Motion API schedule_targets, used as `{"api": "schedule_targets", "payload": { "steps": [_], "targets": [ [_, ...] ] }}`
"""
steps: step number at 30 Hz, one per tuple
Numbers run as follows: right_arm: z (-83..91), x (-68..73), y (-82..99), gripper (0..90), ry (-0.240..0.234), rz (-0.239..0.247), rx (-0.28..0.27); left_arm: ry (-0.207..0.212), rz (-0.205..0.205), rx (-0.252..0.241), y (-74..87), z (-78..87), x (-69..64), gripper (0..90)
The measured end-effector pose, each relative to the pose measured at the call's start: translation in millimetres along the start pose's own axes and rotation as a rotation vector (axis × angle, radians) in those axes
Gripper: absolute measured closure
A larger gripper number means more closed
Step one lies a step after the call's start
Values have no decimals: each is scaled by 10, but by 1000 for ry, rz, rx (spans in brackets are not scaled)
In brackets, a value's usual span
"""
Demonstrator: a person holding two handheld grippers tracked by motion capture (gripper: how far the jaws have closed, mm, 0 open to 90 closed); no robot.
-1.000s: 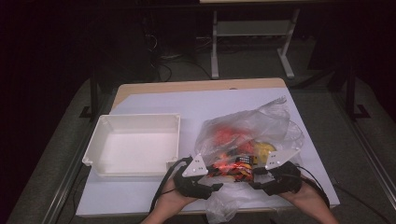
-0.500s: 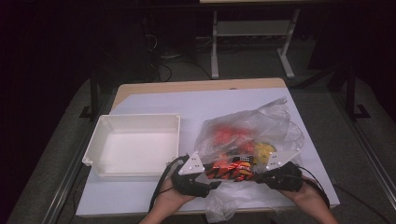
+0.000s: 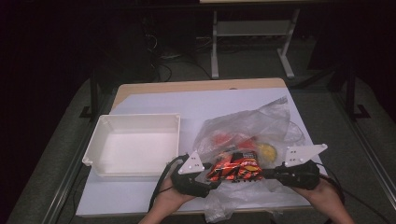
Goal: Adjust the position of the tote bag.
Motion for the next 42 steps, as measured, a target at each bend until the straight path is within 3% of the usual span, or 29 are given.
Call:
{"api": "schedule_targets", "payload": {
  "steps": [8,20,27,31,37,38,42],
  "targets": [
    [184,46,-105,897,-33,1,-75,-12,-20,-26,-106,43,1,362],
    [335,130,-239,895,-57,26,-115,-26,-53,-68,-291,93,-4,370],
    [331,173,-283,892,-74,35,-122,-30,-79,-99,-391,146,0,472],
    [341,216,-327,891,-87,45,-130,-30,-81,-119,-419,182,18,612],
    [341,218,-335,892,-87,43,-132,-23,-96,-112,-406,172,11,700],
    [343,207,-332,892,-83,48,-132,-21,-95,-110,-404,171,10,761],
    [341,204,-324,892,-81,45,-135,-7,-84,-118,-399,173,27,793]
  ]
}}
Point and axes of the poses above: each handheld gripper's, and its own axes: z roughly backward along the jaws, y roughly out of its underside, x roughly to its left, the point moved 3 cm from there along -z, roughly forward along the jaws, and after that the axes turned 15 degrees about -z, right-handed, at the moved point
